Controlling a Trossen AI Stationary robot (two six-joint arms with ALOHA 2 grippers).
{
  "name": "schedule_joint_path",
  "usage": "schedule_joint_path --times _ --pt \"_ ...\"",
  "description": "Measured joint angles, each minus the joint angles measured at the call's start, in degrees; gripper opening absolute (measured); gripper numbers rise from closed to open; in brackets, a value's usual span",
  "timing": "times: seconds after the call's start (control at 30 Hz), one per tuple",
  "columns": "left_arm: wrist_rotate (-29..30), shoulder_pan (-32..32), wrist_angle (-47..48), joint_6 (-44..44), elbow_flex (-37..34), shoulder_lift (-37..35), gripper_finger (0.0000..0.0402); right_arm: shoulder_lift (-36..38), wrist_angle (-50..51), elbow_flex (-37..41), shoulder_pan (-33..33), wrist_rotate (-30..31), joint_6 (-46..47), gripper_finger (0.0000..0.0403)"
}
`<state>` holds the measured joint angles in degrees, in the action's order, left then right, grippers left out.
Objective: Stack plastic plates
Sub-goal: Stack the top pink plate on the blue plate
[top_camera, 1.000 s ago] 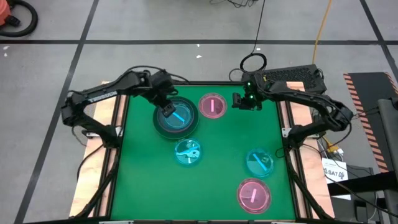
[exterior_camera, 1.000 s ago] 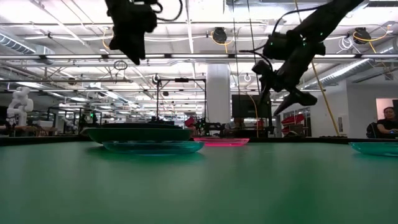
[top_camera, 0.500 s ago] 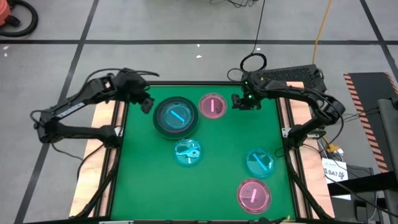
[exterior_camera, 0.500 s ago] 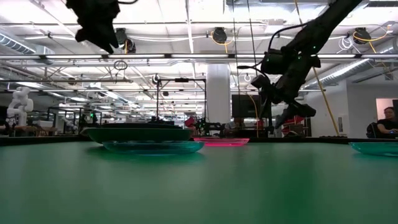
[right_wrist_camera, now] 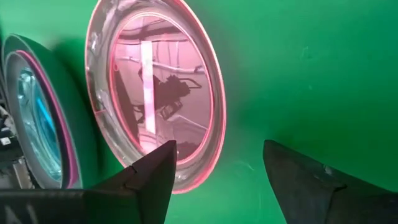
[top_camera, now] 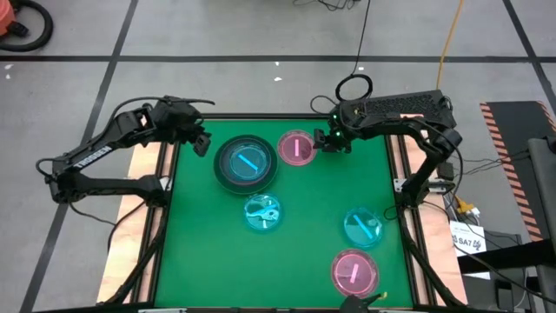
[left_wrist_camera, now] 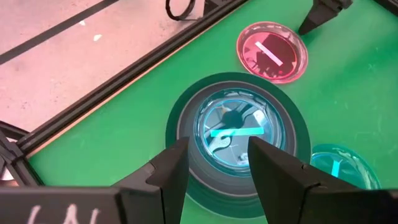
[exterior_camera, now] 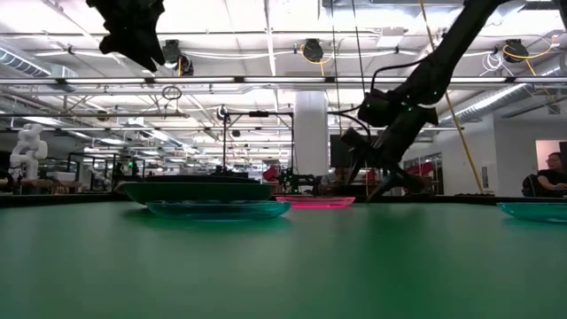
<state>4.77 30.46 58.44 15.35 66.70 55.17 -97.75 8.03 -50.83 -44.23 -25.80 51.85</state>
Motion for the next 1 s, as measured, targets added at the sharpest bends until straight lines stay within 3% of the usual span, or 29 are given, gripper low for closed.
schedule_joint_path --times 0.13,0.33,0.73,1.0 --pt "0.0 0.0 0.2 -0.3 0.0 0.0 0.0170 -1.7 -2.3 0.0 0.3 0.0 0.0 0.0219" --pt "0.2 0.0 0.2 -2.0 0.0 0.0 0.0170 -3.5 -4.4 -0.1 0.7 0.0 0.9 0.0169" --pt "2.0 0.0 0.1 -3.5 0.0 0.0 0.0170 -4.1 -3.9 0.0 0.8 1.8 -1.6 0.0014" --pt "2.5 0.0 0.0 -4.7 0.0 0.0 0.0170 -4.1 -4.7 0.1 0.9 -1.6 -1.6 0.0004"
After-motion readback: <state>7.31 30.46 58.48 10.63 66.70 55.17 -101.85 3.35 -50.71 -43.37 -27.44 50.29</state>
